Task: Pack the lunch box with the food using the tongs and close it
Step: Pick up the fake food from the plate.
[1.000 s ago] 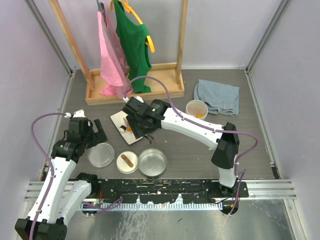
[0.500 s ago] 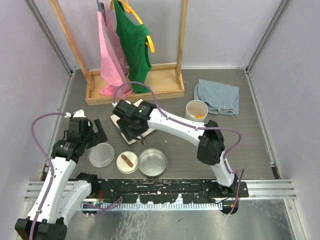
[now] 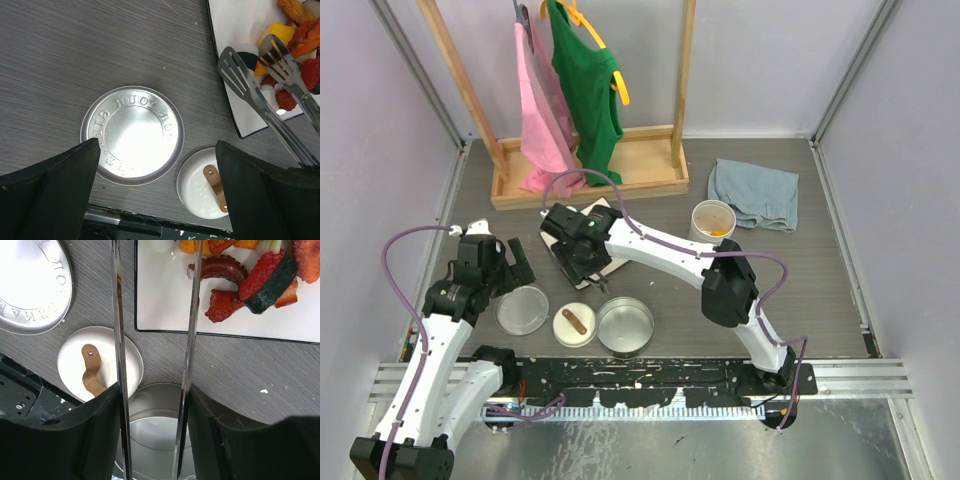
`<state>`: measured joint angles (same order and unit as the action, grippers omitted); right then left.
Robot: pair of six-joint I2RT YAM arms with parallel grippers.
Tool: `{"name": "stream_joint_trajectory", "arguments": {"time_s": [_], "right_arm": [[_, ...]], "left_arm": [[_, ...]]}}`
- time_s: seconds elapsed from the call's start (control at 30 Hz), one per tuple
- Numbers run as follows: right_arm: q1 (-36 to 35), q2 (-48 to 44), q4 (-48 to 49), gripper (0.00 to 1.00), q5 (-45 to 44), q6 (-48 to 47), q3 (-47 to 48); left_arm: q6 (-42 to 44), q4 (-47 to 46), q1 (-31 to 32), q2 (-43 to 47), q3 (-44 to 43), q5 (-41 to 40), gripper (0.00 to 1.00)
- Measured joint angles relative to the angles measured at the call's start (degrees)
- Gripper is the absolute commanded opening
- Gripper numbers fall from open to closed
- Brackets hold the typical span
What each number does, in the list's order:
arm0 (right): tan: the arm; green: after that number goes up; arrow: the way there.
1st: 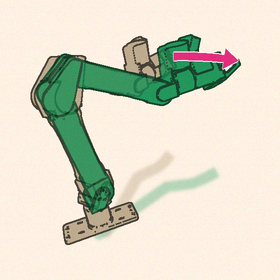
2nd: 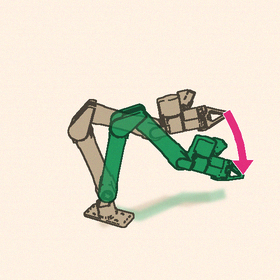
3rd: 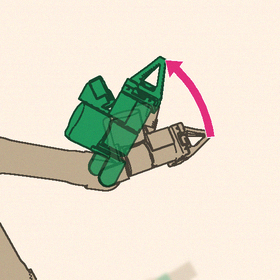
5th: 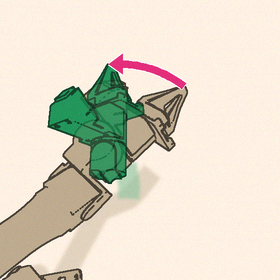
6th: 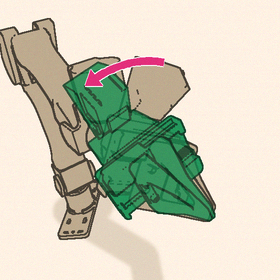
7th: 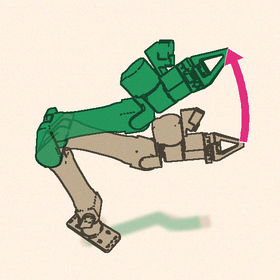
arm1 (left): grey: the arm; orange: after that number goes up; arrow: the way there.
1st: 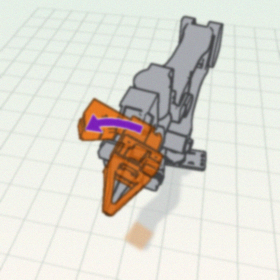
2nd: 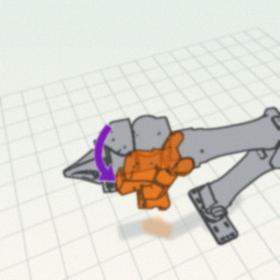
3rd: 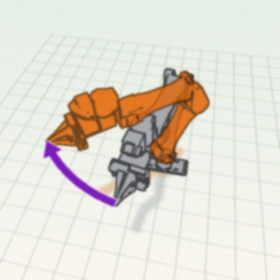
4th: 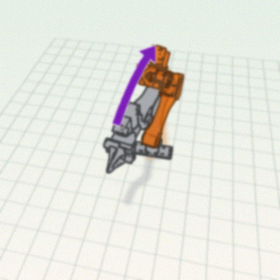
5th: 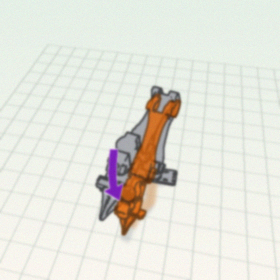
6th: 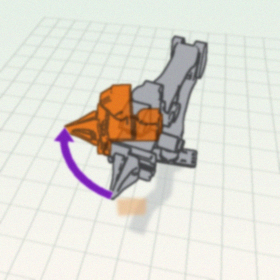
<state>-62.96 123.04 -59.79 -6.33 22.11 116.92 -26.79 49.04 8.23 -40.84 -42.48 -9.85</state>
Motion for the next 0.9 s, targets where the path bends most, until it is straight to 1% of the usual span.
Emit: {"name": "stream_joint_trajectory", "arguments": {"time_s": [0.17,0.4,0.9], "right_arm": [[0.00,0.79,-0.42,0.55,-0.31,0.02,0.57],[0.00,0.85,-0.96,0.51,-0.74,0.07,0.85],[0.00,1.86,-2.01,0.51,-1.25,0.07,1.60]], "left_arm": [[0.00,0.02,0.00,0.00,0.00,0.00,1.00],[0.00,0.02,0.00,0.00,0.00,0.00,1.00],[0.00,0.00,0.00,0.00,0.00,0.00,1.00]]}}
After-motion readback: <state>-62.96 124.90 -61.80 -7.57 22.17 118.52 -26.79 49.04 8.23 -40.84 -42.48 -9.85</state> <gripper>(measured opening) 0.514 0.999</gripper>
